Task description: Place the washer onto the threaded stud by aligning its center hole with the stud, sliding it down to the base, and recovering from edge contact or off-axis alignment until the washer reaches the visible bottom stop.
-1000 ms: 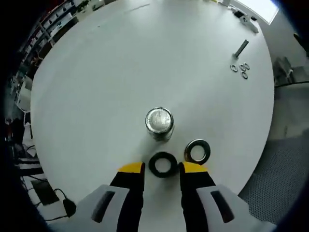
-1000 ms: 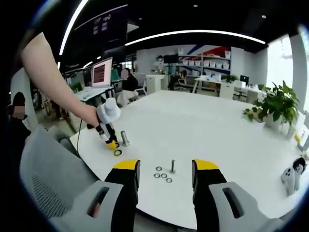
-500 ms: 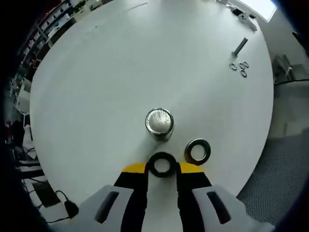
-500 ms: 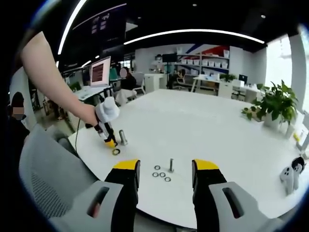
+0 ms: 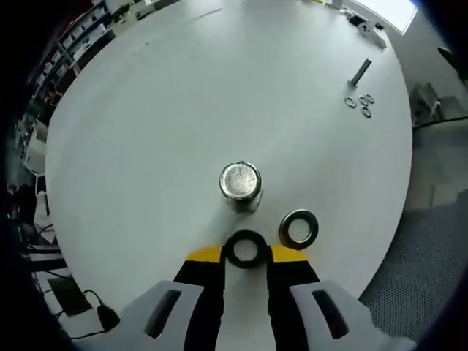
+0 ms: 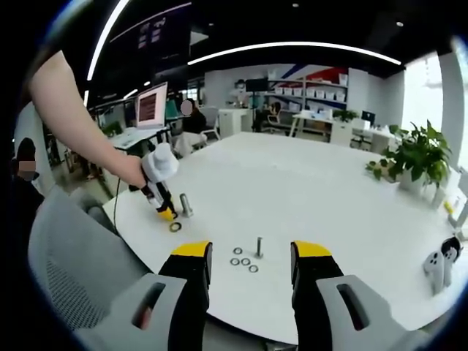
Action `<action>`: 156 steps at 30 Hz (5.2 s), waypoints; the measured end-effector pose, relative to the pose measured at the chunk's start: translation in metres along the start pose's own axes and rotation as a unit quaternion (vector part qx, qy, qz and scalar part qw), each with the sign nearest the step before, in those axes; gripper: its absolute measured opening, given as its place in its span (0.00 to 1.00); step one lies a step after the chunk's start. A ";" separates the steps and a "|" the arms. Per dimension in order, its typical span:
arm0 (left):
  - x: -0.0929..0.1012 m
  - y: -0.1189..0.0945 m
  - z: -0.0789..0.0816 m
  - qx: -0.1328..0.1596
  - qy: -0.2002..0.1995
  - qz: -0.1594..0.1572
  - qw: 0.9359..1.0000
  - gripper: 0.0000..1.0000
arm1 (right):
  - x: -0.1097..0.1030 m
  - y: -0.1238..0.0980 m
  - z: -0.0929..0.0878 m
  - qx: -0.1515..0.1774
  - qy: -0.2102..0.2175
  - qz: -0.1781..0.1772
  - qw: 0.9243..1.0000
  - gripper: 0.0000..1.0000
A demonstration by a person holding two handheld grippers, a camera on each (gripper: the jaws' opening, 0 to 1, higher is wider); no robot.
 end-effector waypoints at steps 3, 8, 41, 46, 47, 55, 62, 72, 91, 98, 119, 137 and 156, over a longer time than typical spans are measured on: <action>0.000 -0.002 -0.001 0.003 0.004 0.002 1.000 0.19 | 0.000 0.000 0.000 0.001 0.001 -0.001 1.000 0.45; -0.004 -0.007 -0.004 0.009 0.009 0.008 1.000 0.19 | 0.000 0.000 0.000 0.000 -0.001 0.001 1.000 0.45; -0.022 -0.058 0.026 0.099 0.091 0.028 0.990 0.19 | 0.000 0.000 0.000 0.002 0.000 0.002 1.000 0.45; -0.024 -0.055 0.035 0.098 0.093 0.027 0.990 0.19 | 0.001 -0.001 0.000 0.003 0.000 0.000 1.000 0.45; -0.024 -0.055 0.036 0.097 0.095 0.028 0.990 0.19 | 0.001 -0.001 0.000 0.003 0.001 0.000 1.000 0.45; -0.023 -0.051 0.044 0.090 0.106 0.026 0.990 0.19 | 0.001 -0.001 0.000 0.003 0.002 -0.003 1.000 0.45; -0.022 -0.047 0.046 0.081 0.118 0.023 0.989 0.19 | 0.002 -0.001 0.000 0.002 0.002 -0.005 1.000 0.45; -0.019 -0.039 0.048 0.070 0.141 0.020 0.987 0.19 | 0.002 -0.001 0.000 0.001 0.001 -0.007 1.000 0.45; -0.018 -0.002 0.047 0.041 0.153 0.002 0.987 0.19 | 0.004 0.000 -0.002 -0.011 0.000 -0.015 1.000 0.45; -0.016 0.004 0.047 0.039 0.150 -0.002 0.988 0.19 | 0.004 0.001 -0.003 -0.017 -0.003 -0.013 1.000 0.45; -0.009 -0.002 0.045 0.043 0.141 0.006 0.989 0.23 | 0.003 0.001 -0.004 -0.019 -0.005 -0.011 1.000 0.45; -0.005 -0.029 0.010 0.063 0.025 0.014 0.998 0.32 | 0.001 0.002 -0.003 -0.020 -0.007 -0.001 1.000 0.45; 0.020 -0.012 -0.001 0.069 -0.034 -0.007 0.997 0.34 | 0.000 0.002 -0.004 -0.023 -0.007 0.000 1.000 0.45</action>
Point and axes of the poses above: the point that each gripper's makers call its tool centre point, and the gripper's own axes: y roughly forward along the fingers, x roughly to its right, z roughly out of its top, the point moved 9 cm from there along -y, roughly backward along the fingers, and after that the axes turned 9 degrees about z, right-handed, at the moved point
